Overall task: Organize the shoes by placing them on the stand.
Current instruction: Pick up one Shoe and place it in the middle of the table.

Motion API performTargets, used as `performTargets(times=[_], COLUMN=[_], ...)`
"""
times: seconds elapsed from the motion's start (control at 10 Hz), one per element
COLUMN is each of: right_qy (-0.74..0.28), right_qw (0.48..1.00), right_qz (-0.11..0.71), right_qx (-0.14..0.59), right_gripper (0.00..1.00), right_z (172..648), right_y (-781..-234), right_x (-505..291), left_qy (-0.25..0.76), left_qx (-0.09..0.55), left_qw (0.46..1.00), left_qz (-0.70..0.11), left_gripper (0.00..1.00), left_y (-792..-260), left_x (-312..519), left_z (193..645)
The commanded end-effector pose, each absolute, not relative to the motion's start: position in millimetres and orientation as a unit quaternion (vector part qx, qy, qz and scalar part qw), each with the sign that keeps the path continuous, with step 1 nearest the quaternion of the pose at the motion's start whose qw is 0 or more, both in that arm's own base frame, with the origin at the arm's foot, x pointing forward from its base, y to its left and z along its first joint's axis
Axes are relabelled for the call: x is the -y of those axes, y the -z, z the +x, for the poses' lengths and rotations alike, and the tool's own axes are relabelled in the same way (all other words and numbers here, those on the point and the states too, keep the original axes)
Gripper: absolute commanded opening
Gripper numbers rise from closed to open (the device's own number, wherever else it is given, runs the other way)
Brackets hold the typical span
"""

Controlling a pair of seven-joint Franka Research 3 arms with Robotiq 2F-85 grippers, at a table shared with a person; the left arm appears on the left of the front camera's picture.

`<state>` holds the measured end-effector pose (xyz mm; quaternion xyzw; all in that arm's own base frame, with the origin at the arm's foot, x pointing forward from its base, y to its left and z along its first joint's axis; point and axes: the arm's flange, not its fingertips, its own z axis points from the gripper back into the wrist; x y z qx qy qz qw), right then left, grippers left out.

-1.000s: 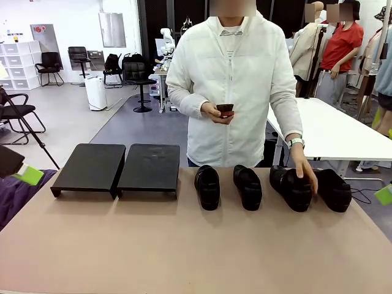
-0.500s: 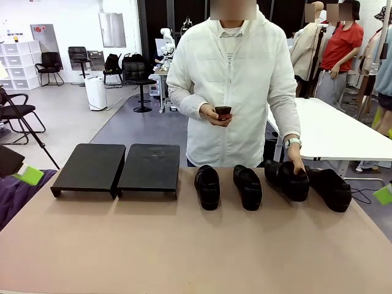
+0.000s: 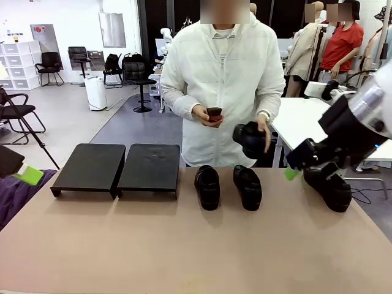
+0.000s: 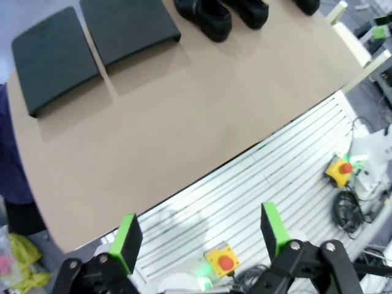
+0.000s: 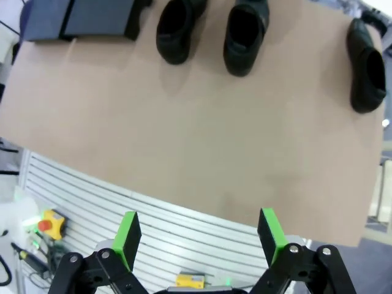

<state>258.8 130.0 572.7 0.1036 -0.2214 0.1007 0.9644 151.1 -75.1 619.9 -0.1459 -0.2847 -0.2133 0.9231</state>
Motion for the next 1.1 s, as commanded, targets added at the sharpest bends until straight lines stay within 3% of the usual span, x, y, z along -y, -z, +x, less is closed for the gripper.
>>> performTargets(times=[0.0,0.3,0.5,0.7,1.0], right_qy=[-0.087,0.025,0.045,0.07,0.029], right_qw=[0.967,0.971,0.969,0.963,0.972], right_qz=[0.111,0.128,0.144,0.148,0.116], right_qx=[0.212,0.199,0.196,0.212,0.201], right_gripper=[1.0,1.0,1.0,1.0,1.0], right_z=[248.6,185.9,187.0,221.7,310.1], right_y=[-602.9,-602.3,-593.0,-594.1,-589.2], right_x=[-86.9,7.8,18.6,-9.2,-121.0], left_qy=[0.222,0.222,0.222,0.222,0.222], left_qx=[0.282,0.282,0.282,0.282,0.282], left_qw=[0.921,0.921,0.921,0.921,0.921], left_qz=[-0.153,-0.153,-0.153,-0.153,-0.153], left_gripper=[1.0,1.0,1.0,1.0,1.0], left_y=[-621.2,-621.2,-621.2,-621.2,-621.2], left_x=[75.3,75.3,75.3,75.3,75.3], left_z=[150.8,150.8,150.8,150.8,150.8])
